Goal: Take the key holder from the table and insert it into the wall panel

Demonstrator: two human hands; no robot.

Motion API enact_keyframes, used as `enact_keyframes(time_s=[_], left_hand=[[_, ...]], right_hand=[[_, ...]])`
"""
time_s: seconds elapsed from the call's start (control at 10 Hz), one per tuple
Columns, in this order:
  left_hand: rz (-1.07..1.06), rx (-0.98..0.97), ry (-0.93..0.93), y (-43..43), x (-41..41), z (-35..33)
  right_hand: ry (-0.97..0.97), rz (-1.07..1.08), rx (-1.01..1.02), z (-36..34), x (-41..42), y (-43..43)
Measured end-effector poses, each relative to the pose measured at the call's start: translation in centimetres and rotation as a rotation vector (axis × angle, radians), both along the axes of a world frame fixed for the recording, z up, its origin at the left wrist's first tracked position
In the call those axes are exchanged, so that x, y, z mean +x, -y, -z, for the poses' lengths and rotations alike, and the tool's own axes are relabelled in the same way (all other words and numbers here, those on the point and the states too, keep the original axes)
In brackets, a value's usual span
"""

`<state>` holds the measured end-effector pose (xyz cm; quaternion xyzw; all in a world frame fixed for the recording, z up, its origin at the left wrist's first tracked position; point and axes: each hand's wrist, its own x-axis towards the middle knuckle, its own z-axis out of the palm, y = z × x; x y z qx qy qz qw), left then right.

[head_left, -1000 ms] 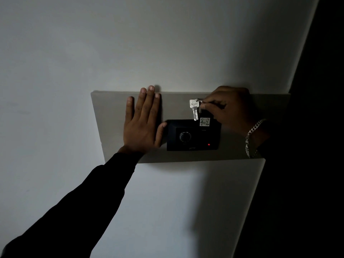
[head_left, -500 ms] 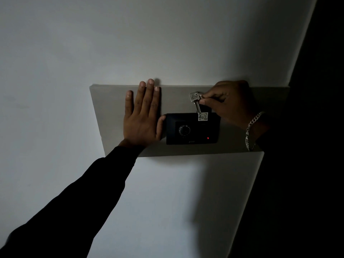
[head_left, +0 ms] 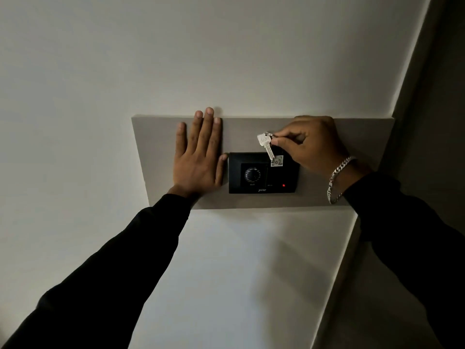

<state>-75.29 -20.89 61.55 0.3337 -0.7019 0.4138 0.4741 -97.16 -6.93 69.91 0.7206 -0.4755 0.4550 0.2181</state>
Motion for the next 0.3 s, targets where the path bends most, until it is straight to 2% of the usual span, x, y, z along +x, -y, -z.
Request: enact_keyframes(time_s=[0.2, 0.3], left_hand=[[0.013, 0.054, 0.059, -0.3, 1.9, -0.6], [0.001, 0.112, 0.032, -0.8, 3.6, -1.3]], right_hand=[[0.043, -0.058, 0.022, 0.2, 0.1, -1.0], [0.002, -0.093, -0.081, -0.9, 0.4, -2.6]])
